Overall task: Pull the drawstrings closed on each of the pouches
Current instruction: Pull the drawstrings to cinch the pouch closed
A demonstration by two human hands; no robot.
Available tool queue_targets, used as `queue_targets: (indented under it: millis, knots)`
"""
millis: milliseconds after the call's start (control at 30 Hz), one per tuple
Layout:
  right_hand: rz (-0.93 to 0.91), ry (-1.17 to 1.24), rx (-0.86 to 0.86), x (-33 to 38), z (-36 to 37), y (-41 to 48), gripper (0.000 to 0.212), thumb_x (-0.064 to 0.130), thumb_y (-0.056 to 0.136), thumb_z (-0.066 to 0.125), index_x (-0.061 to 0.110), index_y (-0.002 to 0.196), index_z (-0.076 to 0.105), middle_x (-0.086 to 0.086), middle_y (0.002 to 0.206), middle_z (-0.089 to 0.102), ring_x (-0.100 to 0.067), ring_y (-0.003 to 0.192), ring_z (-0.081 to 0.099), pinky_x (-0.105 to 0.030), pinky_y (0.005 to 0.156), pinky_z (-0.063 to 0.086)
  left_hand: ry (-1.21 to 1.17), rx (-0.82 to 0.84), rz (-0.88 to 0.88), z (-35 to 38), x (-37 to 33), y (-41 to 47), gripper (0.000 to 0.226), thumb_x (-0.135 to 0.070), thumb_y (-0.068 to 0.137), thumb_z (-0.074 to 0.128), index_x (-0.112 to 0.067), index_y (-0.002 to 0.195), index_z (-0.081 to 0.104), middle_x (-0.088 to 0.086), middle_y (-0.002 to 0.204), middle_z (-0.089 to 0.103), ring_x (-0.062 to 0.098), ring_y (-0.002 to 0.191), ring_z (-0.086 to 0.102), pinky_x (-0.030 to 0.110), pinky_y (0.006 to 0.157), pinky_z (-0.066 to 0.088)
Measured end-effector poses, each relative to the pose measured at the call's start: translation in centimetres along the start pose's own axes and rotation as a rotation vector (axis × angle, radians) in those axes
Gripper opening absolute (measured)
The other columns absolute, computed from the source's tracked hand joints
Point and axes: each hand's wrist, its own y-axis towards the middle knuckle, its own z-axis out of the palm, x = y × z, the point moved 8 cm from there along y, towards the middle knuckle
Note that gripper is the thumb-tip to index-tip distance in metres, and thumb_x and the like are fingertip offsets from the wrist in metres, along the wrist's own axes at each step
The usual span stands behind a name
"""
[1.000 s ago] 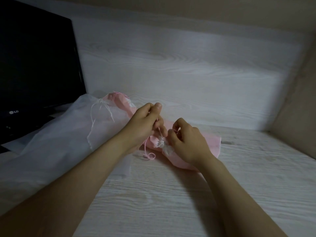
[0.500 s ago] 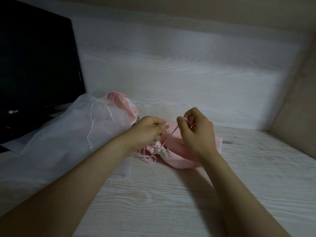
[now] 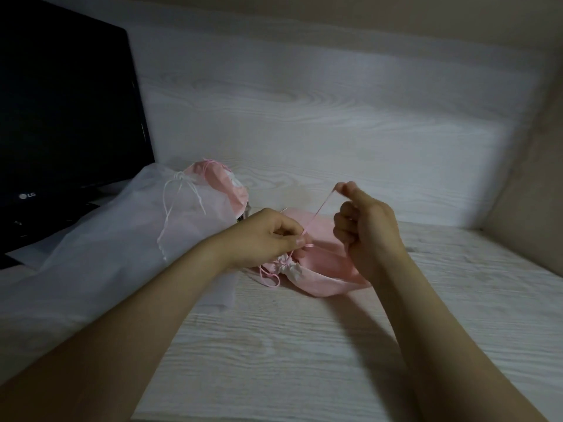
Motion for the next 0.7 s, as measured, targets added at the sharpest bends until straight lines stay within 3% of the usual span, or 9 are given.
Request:
queue_targets:
  millis: [100,167,267,367,433,500,600,700]
  knots:
    - [-0.113,0.022,-0.137,1.2,-1.5,0.2,0.023,0.021,0.107,0.049,0.014,0.103,0.071,0.002,0.065,0.024,-0.012,0.049,0.022,-0.022,0.042,0.023,-0.041,0.037,0.003,0.0,0.2,0.0,0.013,-0.013,0.106,0.062,-0.011,0.106,0.075,0.004,0.094,0.080,-0.005,0.058,0.055,0.012,0.056,0.041]
    - [-0.244,-0.206,-0.275,2.0,-2.6,-0.1,0.027,0.021,0.105,0.048,0.016,0.101,0.075,0.005,0.062,0.036,-0.011,0.051,0.030,-0.025,0.048,0.028,-0.091,0.070,-0.003,0.1,0.4,0.0,0.008,-0.015,0.105,0.064,-0.009,0.109,0.068,0.011,0.098,0.080,0.002,0.057,0.052,0.017,0.055,0.040]
    - [-0.494,-0.684,-0.397,3.4,-2.6,-0.7,0.024,0.028,0.101,0.056,0.018,0.091,0.076,0.013,0.060,0.056,-0.007,0.056,0.049,-0.028,0.060,0.037,-0.214,0.084,-0.031,0.3,0.4,-0.2,0.023,-0.014,0.102,0.068,-0.003,0.114,0.052,0.020,0.098,0.078,0.008,0.052,0.045,0.021,0.053,0.036]
    - [-0.573,-1.108,-0.363,2.7,-1.8,-0.5,0.020,0.024,0.098,0.061,0.016,0.096,0.079,-0.005,0.091,0.073,-0.022,0.091,0.065,-0.029,0.075,0.038,-0.263,0.068,-0.040,0.1,0.1,-0.3,0.029,-0.019,0.098,0.070,-0.004,0.115,0.051,0.022,0.103,0.078,0.009,0.052,0.042,0.020,0.054,0.037]
    - [-0.438,-1.414,-0.315,0.9,-1.6,0.2,0.025,0.017,0.096,0.060,0.015,0.115,0.076,-0.014,0.120,0.065,-0.036,0.118,0.054,-0.038,0.094,0.038,-0.270,0.057,-0.050,-0.1,-0.1,-0.4,0.037,-0.027,0.094,0.074,-0.002,0.114,0.055,0.018,0.105,0.079,0.012,0.056,0.036,0.022,0.056,0.039]
    - [-0.430,-1.430,-0.249,0.6,-1.0,0.0,0.036,0.007,0.090,0.058,0.018,0.122,0.073,-0.012,0.125,0.061,-0.033,0.122,0.051,-0.036,0.099,0.038,-0.287,0.027,-0.067,-0.4,0.1,-0.2,0.037,-0.025,0.096,0.074,0.002,0.116,0.057,0.014,0.100,0.081,0.012,0.056,0.037,0.022,0.057,0.043]
    - [-0.551,-1.120,-0.022,2.1,1.4,-1.5,0.025,0.008,0.084,0.061,0.021,0.100,0.075,0.005,0.089,0.072,-0.007,0.080,0.065,-0.011,0.070,0.042,-0.285,-0.046,-0.086,-0.8,0.6,-0.1,0.026,-0.019,0.100,0.072,0.000,0.114,0.062,0.000,0.070,0.070,0.010,0.055,0.046,0.022,0.054,0.044]
    - [-0.531,-1.045,0.233,1.4,4.1,-2.9,0.014,0.020,0.079,0.075,0.025,0.092,0.073,0.009,0.077,0.073,-0.005,0.075,0.068,-0.016,0.062,0.048,-0.290,-0.100,-0.120,-1.4,1.0,0.0,0.022,-0.018,0.102,0.070,-0.003,0.115,0.064,0.004,0.068,0.068,0.012,0.057,0.055,0.025,0.052,0.049]
